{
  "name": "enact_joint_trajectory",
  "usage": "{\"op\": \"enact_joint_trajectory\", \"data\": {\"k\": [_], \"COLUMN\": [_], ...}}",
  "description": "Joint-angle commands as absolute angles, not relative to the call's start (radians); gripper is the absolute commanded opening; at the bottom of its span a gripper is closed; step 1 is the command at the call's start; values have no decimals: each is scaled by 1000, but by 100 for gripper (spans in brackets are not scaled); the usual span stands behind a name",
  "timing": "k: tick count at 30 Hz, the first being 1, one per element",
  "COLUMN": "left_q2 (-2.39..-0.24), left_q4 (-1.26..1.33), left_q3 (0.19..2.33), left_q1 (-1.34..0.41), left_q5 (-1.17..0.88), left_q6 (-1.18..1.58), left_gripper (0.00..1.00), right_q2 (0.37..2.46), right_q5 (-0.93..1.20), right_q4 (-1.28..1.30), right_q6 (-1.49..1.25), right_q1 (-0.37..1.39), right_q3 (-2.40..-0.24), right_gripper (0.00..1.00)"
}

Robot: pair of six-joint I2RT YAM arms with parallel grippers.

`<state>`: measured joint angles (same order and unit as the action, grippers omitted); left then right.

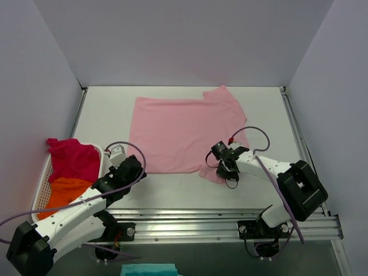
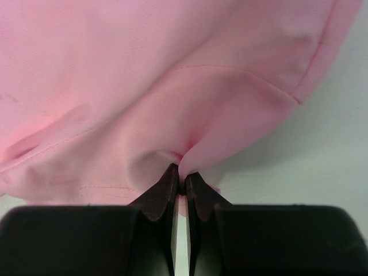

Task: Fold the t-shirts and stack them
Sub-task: Grap the side of the flattened tshirt closest away from the robot with both arms

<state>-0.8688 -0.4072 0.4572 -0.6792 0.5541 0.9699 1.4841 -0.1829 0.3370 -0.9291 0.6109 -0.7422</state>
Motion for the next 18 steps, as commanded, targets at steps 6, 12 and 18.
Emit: {"op": "enact_joint_trajectory", "data": {"k": [6,12,18], "left_q2": [-893,-966,-1071], "left_q4": [-581,-583,-516], "left_q3": [520,549,546], "left_q1": [-683,-683,-686], "left_q5": [617,635,632], "left_q6": [1092,1112,1146], "left_gripper": [71,72,71], "right_q2": [1439,1398,1361], "right_q5": [-298,-339,-307], "right_q4": [439,426,403], "right_q6": [-960,-939,-888], "right_q1": [574,519,456], "right_q3": [-733,-707,-667], "right_gripper": [0,0,0]}}
